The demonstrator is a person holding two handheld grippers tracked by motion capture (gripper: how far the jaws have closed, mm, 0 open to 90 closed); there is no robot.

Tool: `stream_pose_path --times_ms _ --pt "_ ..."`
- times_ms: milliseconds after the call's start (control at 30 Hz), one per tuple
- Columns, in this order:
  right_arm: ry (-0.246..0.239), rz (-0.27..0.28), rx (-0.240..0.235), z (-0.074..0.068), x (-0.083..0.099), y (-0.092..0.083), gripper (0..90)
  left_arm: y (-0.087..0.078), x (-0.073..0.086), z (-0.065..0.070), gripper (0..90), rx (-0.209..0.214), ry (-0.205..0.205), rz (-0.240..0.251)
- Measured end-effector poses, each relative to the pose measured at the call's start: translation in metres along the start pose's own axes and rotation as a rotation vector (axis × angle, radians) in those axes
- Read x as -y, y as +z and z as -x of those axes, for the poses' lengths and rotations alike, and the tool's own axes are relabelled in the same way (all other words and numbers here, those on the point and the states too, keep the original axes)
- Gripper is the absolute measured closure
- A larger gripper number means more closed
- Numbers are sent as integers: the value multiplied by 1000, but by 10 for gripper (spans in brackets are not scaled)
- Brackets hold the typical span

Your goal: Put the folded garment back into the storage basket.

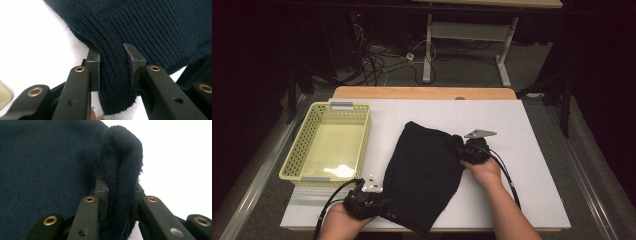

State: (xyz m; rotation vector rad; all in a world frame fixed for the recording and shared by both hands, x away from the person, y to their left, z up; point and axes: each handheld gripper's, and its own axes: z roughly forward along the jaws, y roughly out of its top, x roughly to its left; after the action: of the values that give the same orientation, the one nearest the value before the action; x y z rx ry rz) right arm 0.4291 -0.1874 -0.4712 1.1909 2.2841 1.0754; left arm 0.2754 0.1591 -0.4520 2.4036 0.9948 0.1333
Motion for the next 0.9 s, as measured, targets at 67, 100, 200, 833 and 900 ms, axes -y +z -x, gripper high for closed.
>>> stream_pose_path --times_ms 67,100,200,833,900 --pt "15 16 -3 2 4 1 773 0 -4 0 677 1 3 -29" --pt "30 23 -6 2 6 1 773 1 -6 0 676 0 4 -41" --pt "25 30 -3 2 7 1 773 1 -9 0 677 2 4 -66" --pt "-82 102 59 -16 -19 -21 784 -20 -35 -9 690 -10 30 -216" --pt "-104 119 61 -22 -24 -22 783 -24 -34 -13 690 -21 25 -222"
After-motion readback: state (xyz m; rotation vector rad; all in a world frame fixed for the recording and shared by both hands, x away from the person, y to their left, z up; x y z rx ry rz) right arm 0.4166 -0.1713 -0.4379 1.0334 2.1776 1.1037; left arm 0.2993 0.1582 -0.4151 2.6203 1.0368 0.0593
